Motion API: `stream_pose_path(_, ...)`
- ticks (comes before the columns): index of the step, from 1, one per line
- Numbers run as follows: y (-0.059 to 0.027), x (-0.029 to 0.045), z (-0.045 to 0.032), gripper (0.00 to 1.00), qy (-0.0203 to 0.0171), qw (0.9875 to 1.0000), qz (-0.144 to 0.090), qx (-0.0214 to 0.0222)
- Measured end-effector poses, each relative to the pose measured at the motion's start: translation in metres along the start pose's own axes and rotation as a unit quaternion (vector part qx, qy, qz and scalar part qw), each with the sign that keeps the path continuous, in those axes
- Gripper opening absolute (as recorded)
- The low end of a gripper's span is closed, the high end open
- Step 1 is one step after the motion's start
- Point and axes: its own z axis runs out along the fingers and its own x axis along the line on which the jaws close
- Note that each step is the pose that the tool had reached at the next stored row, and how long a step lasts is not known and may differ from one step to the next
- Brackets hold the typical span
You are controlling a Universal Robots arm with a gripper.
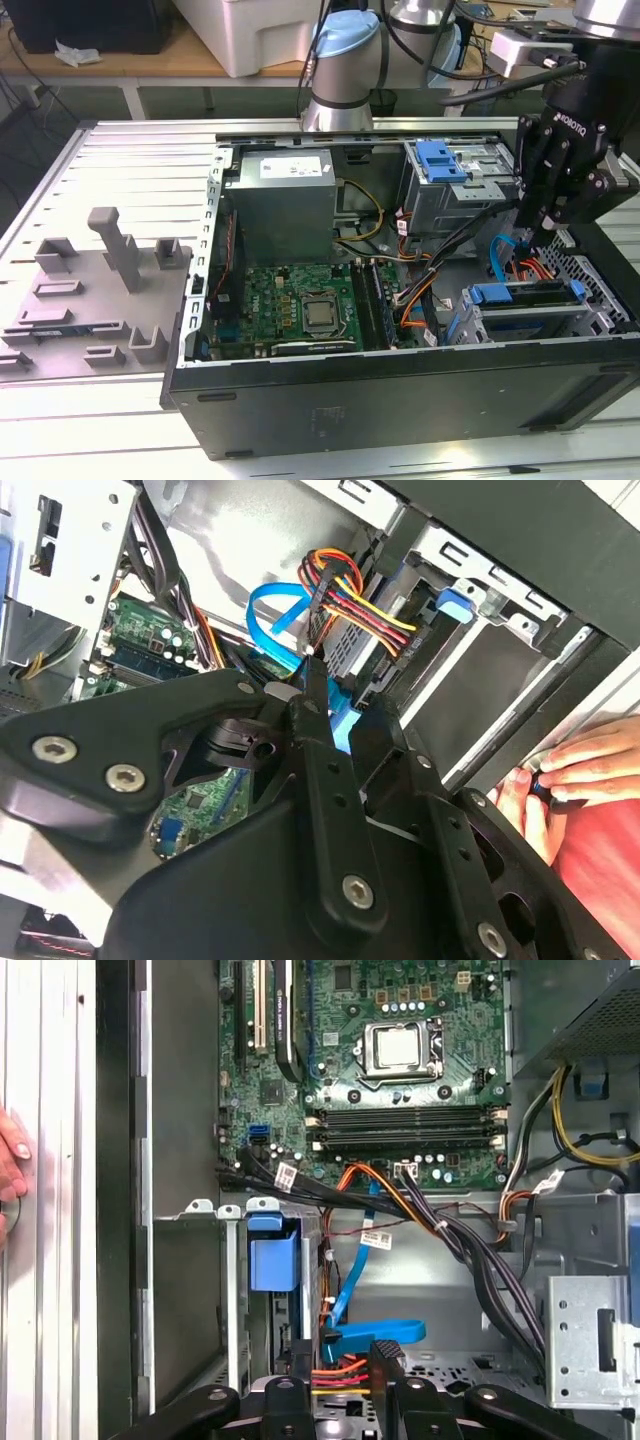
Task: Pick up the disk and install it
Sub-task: 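Insert the second disk wire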
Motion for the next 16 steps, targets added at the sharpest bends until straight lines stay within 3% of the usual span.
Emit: stream_pose_path(16, 0.0035, 0.0001, 0.0073, 0.37, 0.0005, 0.9998, -0.018, 0.0026)
